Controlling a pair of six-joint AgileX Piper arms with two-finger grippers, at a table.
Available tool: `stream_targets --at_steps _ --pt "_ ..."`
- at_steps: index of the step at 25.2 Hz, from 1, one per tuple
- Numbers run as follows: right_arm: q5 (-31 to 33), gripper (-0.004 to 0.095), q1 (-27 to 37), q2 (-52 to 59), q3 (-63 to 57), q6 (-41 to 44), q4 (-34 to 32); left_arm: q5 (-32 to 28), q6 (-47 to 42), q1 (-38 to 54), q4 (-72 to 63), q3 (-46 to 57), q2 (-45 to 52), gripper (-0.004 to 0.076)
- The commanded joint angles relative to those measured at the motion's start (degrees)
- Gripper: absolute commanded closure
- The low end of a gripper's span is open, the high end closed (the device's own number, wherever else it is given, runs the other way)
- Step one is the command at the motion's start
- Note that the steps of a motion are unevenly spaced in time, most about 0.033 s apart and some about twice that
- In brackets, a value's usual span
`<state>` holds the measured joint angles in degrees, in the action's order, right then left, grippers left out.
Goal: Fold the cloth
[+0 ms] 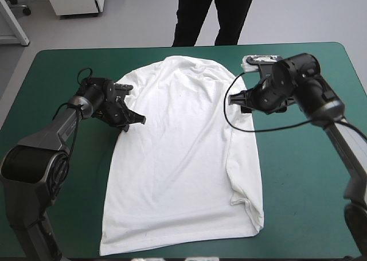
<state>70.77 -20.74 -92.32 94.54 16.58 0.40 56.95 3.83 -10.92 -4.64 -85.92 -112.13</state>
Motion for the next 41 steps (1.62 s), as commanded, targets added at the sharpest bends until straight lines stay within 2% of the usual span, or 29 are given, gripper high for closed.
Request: stream_targets --at_steps 1,9,13,17,21,22,24,26,28,29,36,41 --pt "0.66 0.0331 3.78 -4.05 6.9 -4.21 2.63 -1.38 0.01 -0.45 -1.22 -0.22 0.47 0.0733" --pt "0.2 0.0331 4.22 -13.95 8.47 -6.98 1.17 -1.61 0.01 -0.45 -1.37 -0.22 0.47 0.0733" --pt "-1.89 0.0331 4.22 -18.95 8.47 -6.98 -0.4 -1.61 0.01 -0.45 -1.37 -0.22 0.47 0.0733" --pt "-7.17 0.0332 4.22 -22.54 8.47 -6.98 -0.4 -1.61 0.01 -0.45 -1.37 -0.22 0.47 0.0733" --pt "-7.89 0.0338 4.22 -25.66 8.51 -6.98 -0.03 -1.61 0.01 -0.45 -1.37 -0.22 0.47 0.0733" --pt "-7.55 0.0353 4.22 -26.17 8.51 -6.98 0.12 -1.61 0.01 -0.45 -1.37 -0.22 0.47 0.0733" --pt "-6.76 0.0457 4.22 -27.21 8.51 -6.98 0.12 -1.61 0.09 -0.45 -1.37 -0.22 0.47 0.0733" --pt "-6.25 0.0637 4.22 -27.37 8.51 -6.86 0.12 -1.5 0.09 -0.45 -1.37 -0.22 0.47 0.0733" --pt "-6.12 0.087 4.22 -27.12 8.51 -6.97 0.12 -1.26 0.09 -0.45 -1.37 -0.22 0.47 0.0733" --pt "-6.12 0.0921 4.22 -26.99 8.51 -6.71 0.12 -1.14 0.09 -0.45 -1.37 -0.22 0.47 0.0733" --pt "-2.32 0.0925 4.22 -24.4 12.2 -7.01 -3.13 -0.54 0.26 -0.33 -0.03 -0.33 4.42 0.0733" --pt "-0.43 0.0925 4.22 -21.02 17.04 -7.59 -3.04 1.06 0.55 -0.33 1.66 -1.09 9.41 0.0733"
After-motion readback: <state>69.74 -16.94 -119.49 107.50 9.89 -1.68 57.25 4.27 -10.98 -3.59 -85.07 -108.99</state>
